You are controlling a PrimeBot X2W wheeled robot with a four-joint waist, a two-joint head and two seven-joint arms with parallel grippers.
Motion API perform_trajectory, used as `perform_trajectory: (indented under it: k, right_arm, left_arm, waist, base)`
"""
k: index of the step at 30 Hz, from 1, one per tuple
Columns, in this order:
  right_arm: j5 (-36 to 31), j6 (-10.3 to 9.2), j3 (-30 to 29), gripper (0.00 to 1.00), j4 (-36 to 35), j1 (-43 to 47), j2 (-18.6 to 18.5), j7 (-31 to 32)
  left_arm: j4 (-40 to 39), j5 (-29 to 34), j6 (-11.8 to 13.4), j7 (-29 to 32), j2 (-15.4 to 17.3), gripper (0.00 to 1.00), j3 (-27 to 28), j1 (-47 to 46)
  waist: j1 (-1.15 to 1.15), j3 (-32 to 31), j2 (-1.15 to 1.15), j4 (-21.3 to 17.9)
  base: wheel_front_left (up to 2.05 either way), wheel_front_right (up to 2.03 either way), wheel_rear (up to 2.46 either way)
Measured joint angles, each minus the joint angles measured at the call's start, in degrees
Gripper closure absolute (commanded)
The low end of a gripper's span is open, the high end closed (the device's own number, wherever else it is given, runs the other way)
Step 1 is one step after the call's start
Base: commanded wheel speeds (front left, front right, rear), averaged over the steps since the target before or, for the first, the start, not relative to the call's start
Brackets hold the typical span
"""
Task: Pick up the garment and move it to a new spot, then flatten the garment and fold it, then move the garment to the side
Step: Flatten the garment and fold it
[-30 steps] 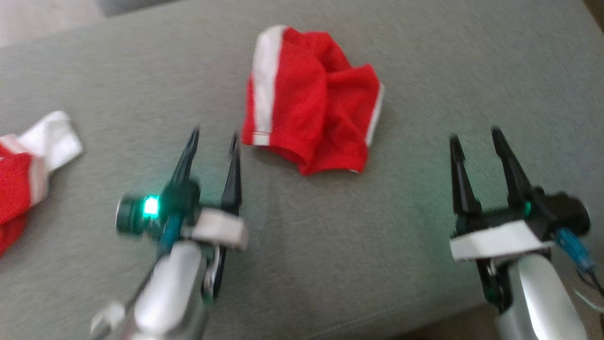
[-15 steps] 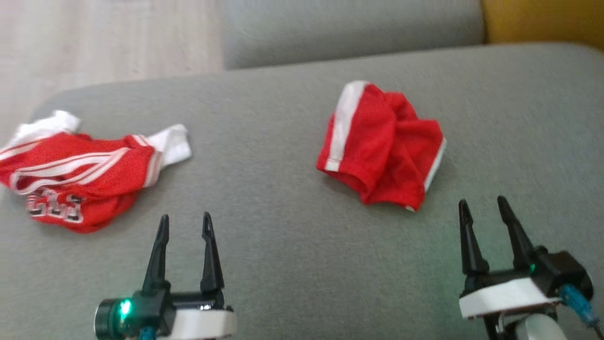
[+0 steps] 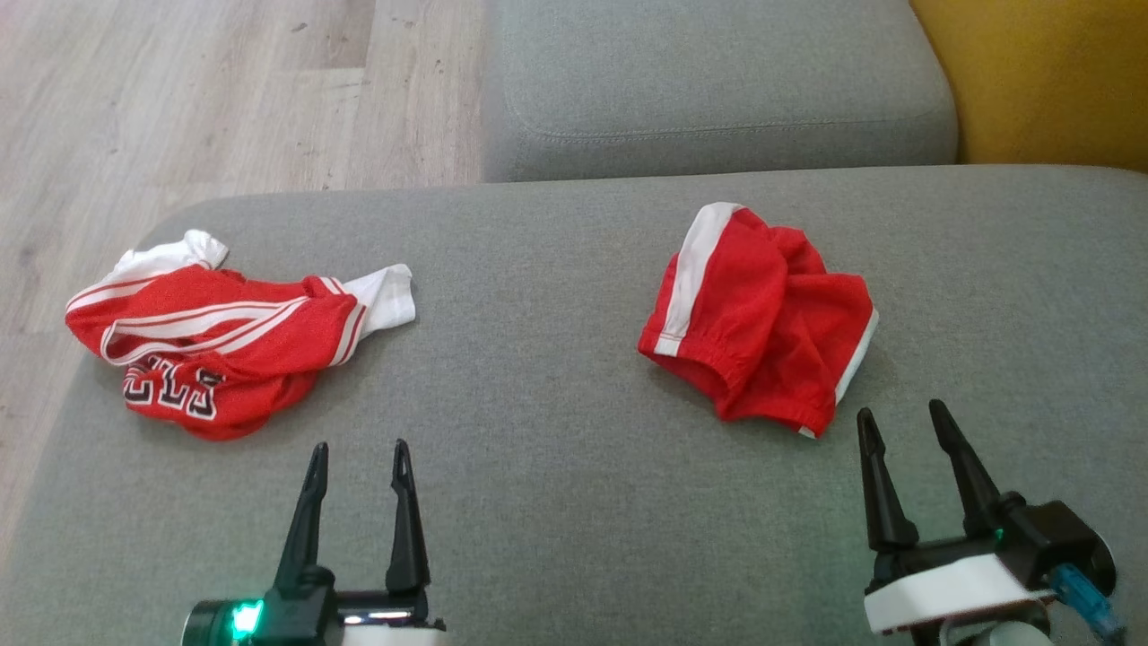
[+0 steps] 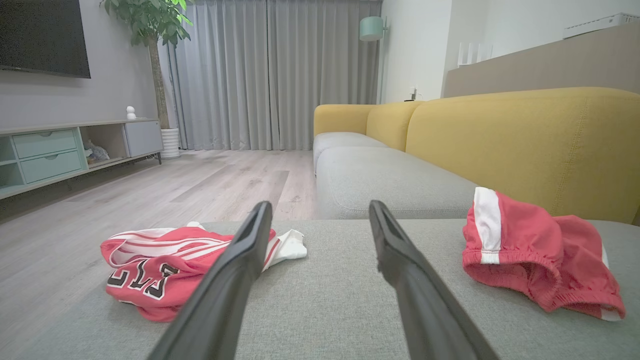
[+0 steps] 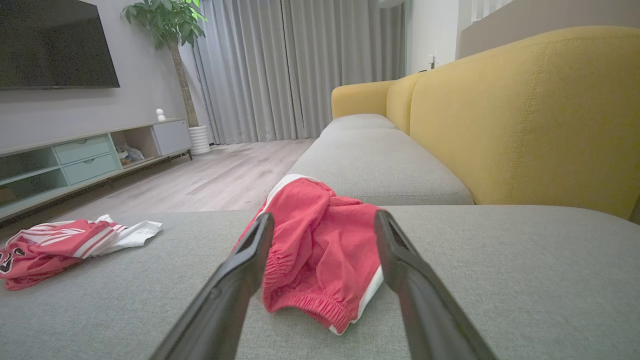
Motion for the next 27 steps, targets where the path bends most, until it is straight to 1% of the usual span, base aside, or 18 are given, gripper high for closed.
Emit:
perform_trajectory:
  k: [20,24,27]
  right_arm:
    - [-0.2,0.0,0.6,0.0,0.0,0.3,0.0,0.0]
    - [-0.3,0.0,0.5,0.0,0.0,0.3,0.0,0.0]
    - [-0.6,0.0,0.7,0.0,0.0,0.2,0.0,0.0]
  left_arm:
    - [0.8,-0.1,0.0,0.0,0.0,0.0,0.0,0.0]
    - [1.3,-0.1,-0.5,0.0,0.0,0.0,-0.5,0.0]
    - [1.9,-0.1,-1.0,0.0,0.1,0.0,-1.9,-0.1]
  waist:
    - [0.01,0.6,0.0,-1.0]
    - [0.01,0.7,0.0,-1.4]
    - [0.01,0.9,0.0,-2.3]
  base:
    - [0.0,0.0,0.0]
    - [0.0,0.0,0.0]
    - [0.0,0.0,0.0]
